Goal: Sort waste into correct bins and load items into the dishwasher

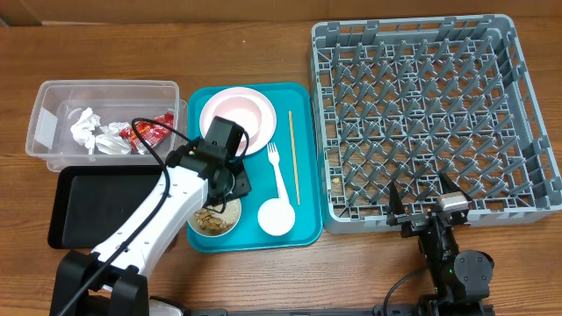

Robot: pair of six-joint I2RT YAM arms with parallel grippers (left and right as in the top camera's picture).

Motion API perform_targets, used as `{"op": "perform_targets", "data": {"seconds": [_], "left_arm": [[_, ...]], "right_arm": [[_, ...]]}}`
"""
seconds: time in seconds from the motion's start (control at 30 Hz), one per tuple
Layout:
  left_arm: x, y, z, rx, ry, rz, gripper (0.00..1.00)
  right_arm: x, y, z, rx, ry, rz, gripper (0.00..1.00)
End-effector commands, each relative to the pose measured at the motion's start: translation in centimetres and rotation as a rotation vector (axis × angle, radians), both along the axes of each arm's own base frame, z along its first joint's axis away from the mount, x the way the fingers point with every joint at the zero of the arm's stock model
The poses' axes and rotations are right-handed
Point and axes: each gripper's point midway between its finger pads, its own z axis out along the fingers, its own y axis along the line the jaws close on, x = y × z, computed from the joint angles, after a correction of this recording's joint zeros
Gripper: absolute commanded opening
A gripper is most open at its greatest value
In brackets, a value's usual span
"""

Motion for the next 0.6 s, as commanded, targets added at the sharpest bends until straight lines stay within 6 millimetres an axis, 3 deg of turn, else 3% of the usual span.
{"op": "perform_targets", "data": {"seconds": [0.0, 0.57], "left_arm": [[-1.30, 0.45, -2.00, 0.013, 0.035, 0.047, 0.35], [-1.25, 0.31, -2.13, 0.004, 0.032, 0.045, 0.41]], "right_arm": [[-0.01, 0.11, -0.22, -0.007, -0.004, 0.004, 1.00], [-0.01, 0.11, -0.22, -0.006, -0.004, 0.004, 1.00]]}}
